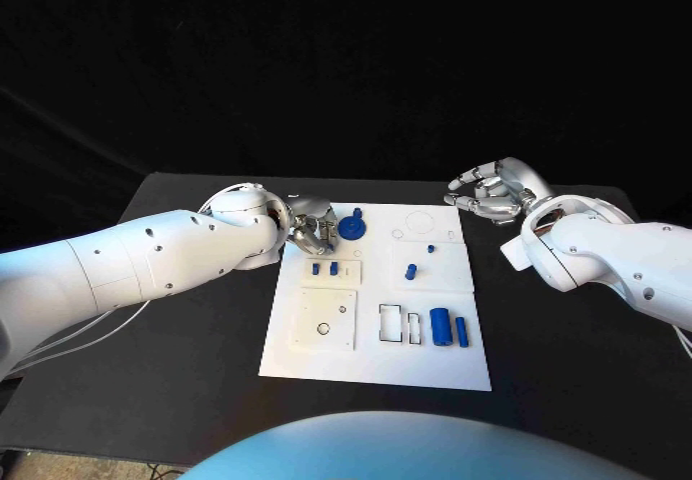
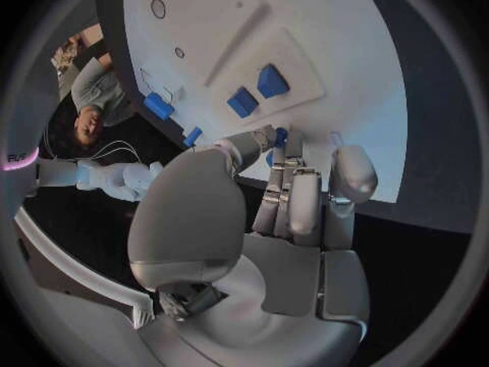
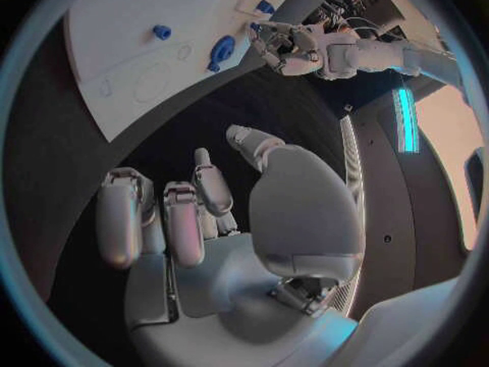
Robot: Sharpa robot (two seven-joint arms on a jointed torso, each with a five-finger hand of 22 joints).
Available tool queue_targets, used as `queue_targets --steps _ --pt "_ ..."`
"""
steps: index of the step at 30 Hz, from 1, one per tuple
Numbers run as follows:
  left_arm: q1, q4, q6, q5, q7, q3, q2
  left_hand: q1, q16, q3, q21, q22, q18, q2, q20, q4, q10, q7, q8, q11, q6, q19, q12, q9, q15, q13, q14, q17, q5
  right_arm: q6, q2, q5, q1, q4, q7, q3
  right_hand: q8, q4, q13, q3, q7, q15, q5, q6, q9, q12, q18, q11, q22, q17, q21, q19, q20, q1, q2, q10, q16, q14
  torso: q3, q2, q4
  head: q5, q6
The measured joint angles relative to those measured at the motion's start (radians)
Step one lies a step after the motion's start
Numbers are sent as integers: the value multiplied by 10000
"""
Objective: Assemble the parts on the task board
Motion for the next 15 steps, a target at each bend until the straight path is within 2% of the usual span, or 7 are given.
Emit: queue_targets --steps 15 --pt "3 45 30 19 -34 -25 5 0 -1 0 0 -1 0 0 0 0 35 -1 -26 39 71 0 -48 25 0 22 0 -25 0 0 -5 0 0 7 0 0 0 0 1 0 0 0 0 0 -2 0 0 0 -2 8 0 0 0 0 0 0 0 0 6 -4 -2 -29 0"
